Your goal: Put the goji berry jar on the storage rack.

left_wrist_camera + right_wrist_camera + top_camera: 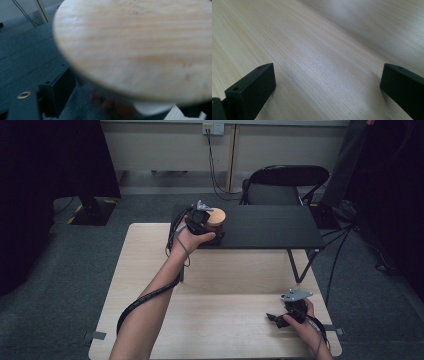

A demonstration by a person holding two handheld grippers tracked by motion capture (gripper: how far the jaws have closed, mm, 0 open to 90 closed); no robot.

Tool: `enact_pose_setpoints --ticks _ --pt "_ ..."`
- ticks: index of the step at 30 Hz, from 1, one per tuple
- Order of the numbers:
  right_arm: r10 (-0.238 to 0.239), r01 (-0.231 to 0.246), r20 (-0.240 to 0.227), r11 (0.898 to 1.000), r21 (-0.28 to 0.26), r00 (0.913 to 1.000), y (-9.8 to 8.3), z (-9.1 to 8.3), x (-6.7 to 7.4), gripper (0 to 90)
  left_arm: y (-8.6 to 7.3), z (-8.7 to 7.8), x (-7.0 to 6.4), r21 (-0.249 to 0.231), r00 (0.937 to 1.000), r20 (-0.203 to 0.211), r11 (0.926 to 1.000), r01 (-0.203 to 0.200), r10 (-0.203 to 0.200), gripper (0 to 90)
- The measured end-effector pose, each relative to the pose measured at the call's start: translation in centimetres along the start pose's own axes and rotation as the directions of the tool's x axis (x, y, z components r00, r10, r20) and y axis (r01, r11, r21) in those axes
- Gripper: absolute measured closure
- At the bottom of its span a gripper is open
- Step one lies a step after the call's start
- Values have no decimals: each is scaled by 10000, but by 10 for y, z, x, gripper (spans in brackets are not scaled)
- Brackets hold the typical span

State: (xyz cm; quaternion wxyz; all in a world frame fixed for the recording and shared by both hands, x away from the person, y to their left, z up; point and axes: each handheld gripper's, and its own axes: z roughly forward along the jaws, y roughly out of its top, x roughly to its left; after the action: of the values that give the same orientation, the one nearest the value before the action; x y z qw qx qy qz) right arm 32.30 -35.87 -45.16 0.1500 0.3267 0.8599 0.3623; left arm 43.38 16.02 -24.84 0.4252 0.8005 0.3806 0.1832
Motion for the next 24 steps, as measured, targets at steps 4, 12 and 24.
enact_pose_setpoints --ticks 4,12,24 --pt "-6 6 1 10000 10 10000 0 0 0 0 -5 -10 4 -164 10000 94 9999 -13 14 64" --pt "0 0 2 10000 1 10000 0 0 0 0 -18 -32 9 -481 9977 627 9985 -242 272 14" --pt "4 -4 1 10000 1 10000 0 0 0 0 -48 -58 4 -654 9903 753 9916 -1119 1168 13"
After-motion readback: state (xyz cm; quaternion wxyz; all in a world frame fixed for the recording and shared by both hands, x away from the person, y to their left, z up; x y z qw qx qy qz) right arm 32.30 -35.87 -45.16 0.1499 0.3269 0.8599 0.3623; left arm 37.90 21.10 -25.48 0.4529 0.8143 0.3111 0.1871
